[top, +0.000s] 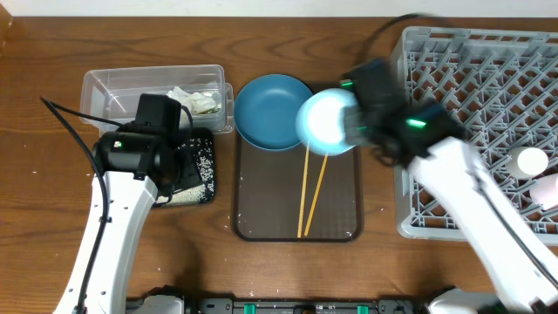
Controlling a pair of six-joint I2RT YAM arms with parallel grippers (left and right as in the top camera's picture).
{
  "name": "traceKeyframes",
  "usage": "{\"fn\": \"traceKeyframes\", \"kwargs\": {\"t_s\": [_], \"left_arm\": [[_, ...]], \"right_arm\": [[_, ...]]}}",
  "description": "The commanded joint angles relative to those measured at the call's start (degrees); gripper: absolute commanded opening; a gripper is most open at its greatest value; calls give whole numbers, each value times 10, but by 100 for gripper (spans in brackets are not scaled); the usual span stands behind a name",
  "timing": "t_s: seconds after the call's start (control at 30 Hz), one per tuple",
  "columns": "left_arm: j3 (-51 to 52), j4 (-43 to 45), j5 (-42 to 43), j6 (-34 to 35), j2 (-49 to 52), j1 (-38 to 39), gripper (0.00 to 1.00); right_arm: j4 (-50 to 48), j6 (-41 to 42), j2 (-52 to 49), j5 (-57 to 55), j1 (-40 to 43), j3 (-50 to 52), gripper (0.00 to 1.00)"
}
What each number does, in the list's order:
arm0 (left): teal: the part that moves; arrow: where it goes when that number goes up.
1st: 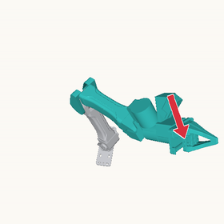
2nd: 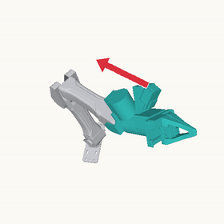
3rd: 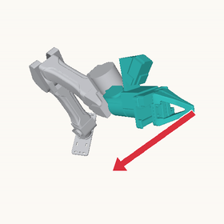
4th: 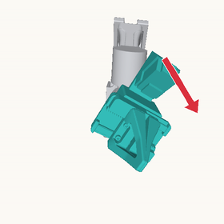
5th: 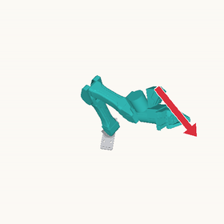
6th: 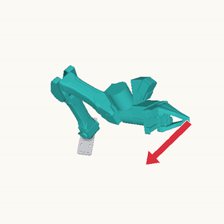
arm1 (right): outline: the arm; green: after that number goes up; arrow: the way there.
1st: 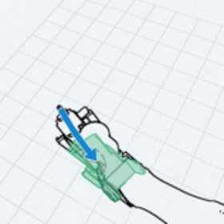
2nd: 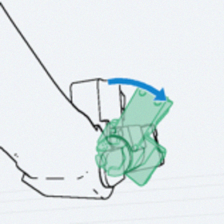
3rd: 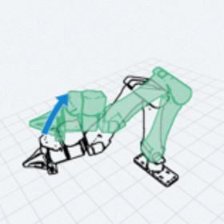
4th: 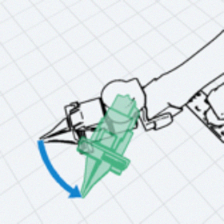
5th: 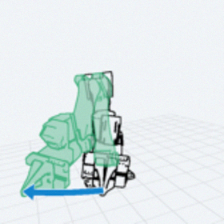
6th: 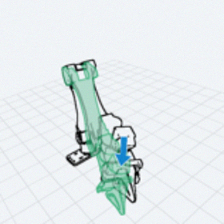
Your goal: Sort waste into correct bins and load items into the dishwasher rack
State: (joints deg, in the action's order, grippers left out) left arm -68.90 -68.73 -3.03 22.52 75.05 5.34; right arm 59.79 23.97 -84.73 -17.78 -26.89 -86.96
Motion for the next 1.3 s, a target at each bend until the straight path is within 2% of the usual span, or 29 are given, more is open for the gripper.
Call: {"fn": "traceKeyframes", "kwargs": {"t_s": [0.0, 0.23, 0.4, 0.63, 1.03, 1.27], "left_arm": [[2, -2, -9, 5, -2, -3, 62], [2, 2, -9, 5, -2, -3, 62], [2, 4, -9, 5, -2, -3, 62], [2, 4, -9, 5, -2, -3, 62], [2, 4, -9, 5, -2, -3, 62], [2, 10, -4, 10, -2, -3, 62]], "right_arm": [[0, -35, 20, -183, 50, 0, 1], [-69, -64, 11, -365, 193, 0, 1], [-194, -144, -23, -382, 303, 0, 1], [-349, -278, -100, -382, 411, 0, 1], [-513, -442, -250, -437, 490, 0, 1], [-499, -434, -315, -437, 494, 0, 1]]}}
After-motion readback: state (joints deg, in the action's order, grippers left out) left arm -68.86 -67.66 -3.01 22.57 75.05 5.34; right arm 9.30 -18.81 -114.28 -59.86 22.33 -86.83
